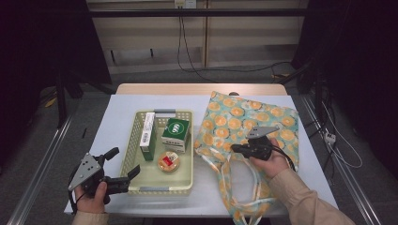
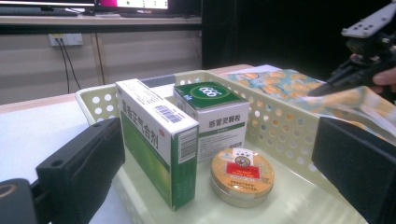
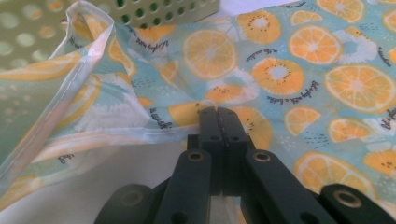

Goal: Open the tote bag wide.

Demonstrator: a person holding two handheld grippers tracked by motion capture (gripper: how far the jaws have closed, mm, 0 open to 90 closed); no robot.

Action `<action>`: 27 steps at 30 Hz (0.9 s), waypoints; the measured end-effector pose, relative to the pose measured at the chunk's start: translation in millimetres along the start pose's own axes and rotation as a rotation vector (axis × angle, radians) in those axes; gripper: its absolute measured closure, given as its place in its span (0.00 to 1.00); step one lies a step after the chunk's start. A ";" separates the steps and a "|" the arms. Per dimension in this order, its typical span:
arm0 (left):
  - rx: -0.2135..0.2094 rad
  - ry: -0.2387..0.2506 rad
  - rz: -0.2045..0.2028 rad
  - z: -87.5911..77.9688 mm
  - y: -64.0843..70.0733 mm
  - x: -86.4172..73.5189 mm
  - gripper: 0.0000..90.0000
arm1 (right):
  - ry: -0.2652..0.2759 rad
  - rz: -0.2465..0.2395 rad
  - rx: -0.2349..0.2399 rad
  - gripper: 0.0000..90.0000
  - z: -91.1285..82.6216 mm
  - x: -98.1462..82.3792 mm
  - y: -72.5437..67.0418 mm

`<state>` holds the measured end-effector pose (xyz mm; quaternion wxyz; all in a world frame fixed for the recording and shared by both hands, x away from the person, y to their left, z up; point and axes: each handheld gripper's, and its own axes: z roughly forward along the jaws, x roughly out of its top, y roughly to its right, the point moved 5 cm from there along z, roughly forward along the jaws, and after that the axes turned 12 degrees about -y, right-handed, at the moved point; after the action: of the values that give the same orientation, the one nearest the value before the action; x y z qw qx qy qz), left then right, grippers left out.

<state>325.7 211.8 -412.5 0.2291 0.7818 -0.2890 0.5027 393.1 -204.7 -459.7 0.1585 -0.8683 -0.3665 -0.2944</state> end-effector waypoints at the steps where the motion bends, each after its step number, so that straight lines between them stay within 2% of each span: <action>1: 0.001 -0.001 0.000 0.1 -0.1 0.0 0.03 | -0.003 0.001 -0.011 1.00 0.9 2.4 2.6; 11: -0.001 -0.001 -0.008 0.8 -0.2 -0.5 0.03 | 0.016 0.060 -0.051 1.00 7.1 19.5 28.6; 13: 0.000 -0.002 0.001 0.7 -0.8 -0.2 0.03 | 0.024 0.073 -0.057 1.00 8.0 23.5 33.3; 17: -0.002 -0.002 -0.005 1.2 -0.6 -0.4 0.03 | 0.037 0.091 -0.105 1.00 8.2 34.4 46.1; 21: -0.004 -0.003 -0.005 1.4 -0.9 -0.7 0.03 | 0.047 0.114 -0.134 1.00 8.9 44.2 58.8; 27: -0.004 -0.002 -0.004 0.8 -2.3 -0.9 0.03 | 0.052 0.134 -0.144 1.00 12.5 52.8 62.8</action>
<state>327.5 213.3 -413.7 0.2313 0.7827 -0.2885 0.5007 473.3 -212.6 -440.0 0.1246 -0.8920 -0.2815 -0.3309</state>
